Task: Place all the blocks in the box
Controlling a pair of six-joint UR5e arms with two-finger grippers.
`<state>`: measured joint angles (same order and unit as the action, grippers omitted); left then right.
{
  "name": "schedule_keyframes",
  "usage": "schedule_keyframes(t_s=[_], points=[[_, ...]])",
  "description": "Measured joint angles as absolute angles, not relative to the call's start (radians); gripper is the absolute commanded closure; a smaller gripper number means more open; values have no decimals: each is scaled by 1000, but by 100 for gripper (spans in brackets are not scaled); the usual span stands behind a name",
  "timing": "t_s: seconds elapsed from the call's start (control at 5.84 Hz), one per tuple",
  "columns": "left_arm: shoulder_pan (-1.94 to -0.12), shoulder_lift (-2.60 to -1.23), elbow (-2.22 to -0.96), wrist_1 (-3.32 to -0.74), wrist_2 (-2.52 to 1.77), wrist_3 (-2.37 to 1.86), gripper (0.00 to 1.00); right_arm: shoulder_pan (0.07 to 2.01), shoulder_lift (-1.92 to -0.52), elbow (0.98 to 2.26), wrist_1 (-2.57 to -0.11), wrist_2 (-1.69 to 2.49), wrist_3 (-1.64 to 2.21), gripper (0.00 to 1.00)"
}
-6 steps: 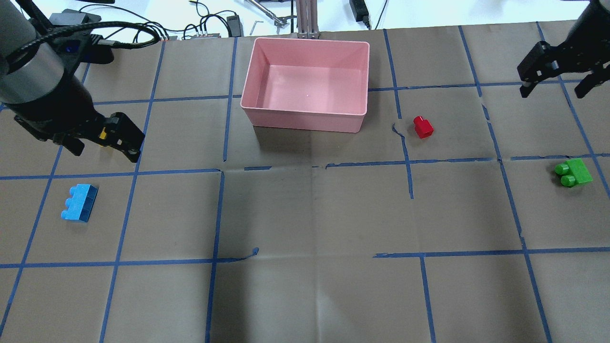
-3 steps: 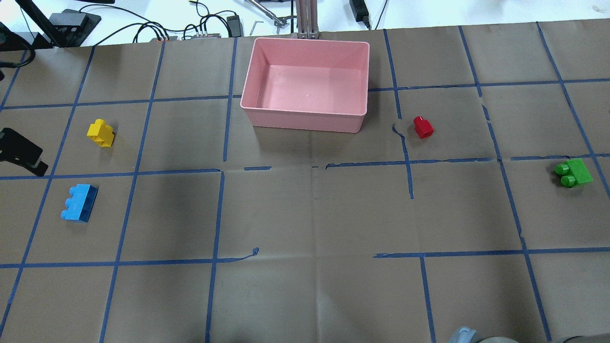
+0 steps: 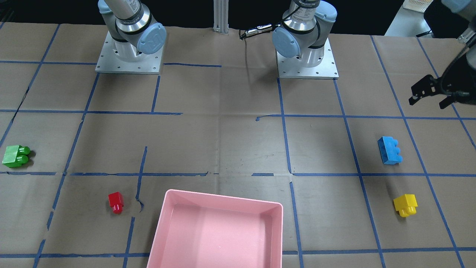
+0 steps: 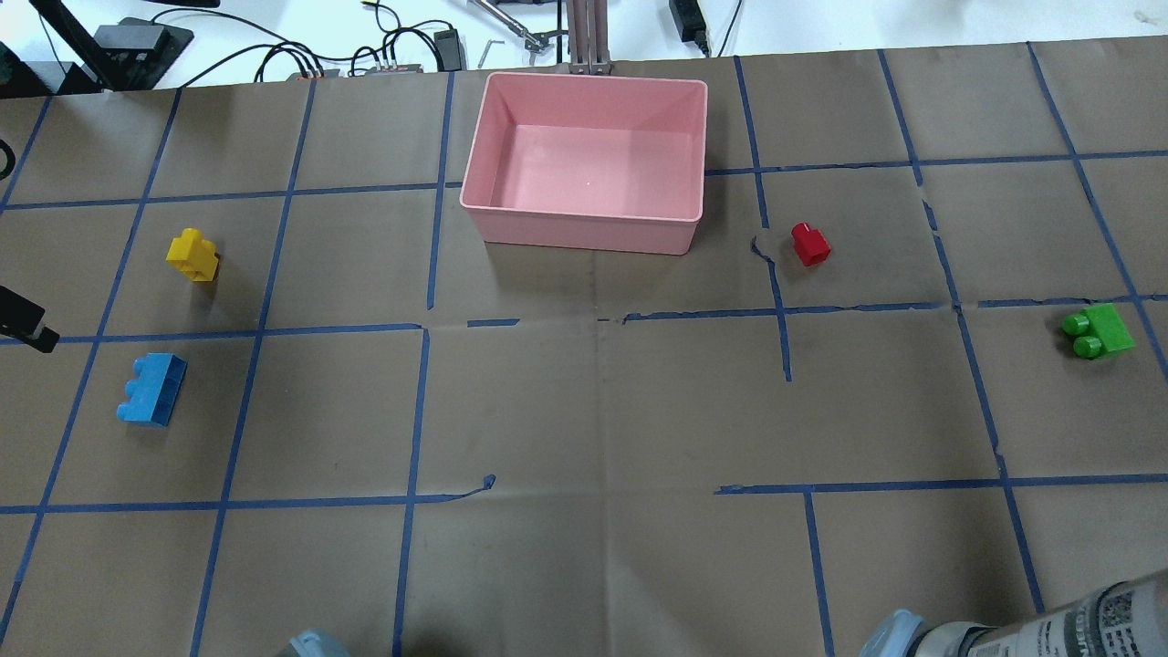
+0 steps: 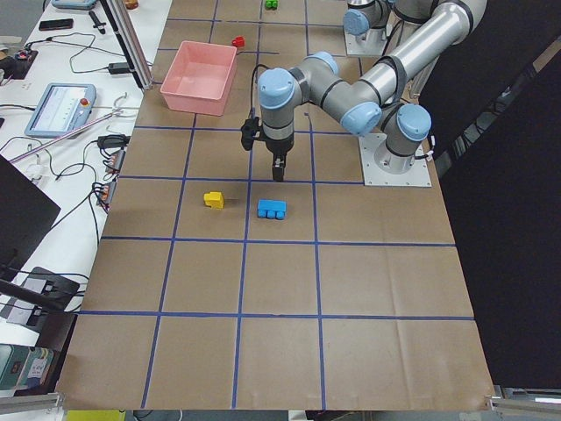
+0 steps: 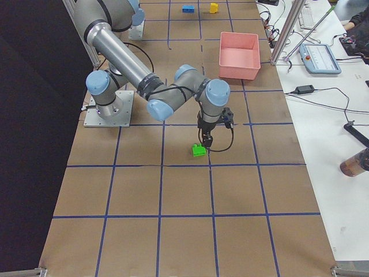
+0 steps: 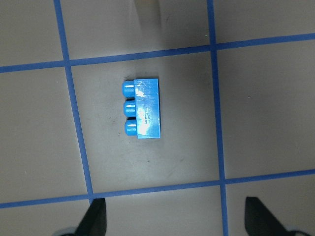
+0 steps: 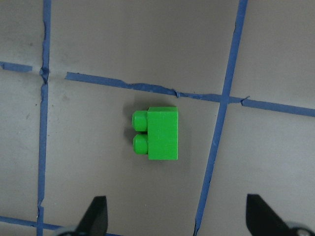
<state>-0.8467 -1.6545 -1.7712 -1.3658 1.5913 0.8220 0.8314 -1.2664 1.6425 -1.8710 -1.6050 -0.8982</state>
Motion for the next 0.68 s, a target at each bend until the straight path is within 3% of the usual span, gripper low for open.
schedule_keyframes(t_s=[0.34,0.68], points=[[-841,-1807,-1781,-1198,1591,817,3,830,-1236,1773,-2028,-1600,-891,0],[-842,-1853,-1856,-1093,1594,775,2,830,-1223,1878,-2179,-1595,-862,0]])
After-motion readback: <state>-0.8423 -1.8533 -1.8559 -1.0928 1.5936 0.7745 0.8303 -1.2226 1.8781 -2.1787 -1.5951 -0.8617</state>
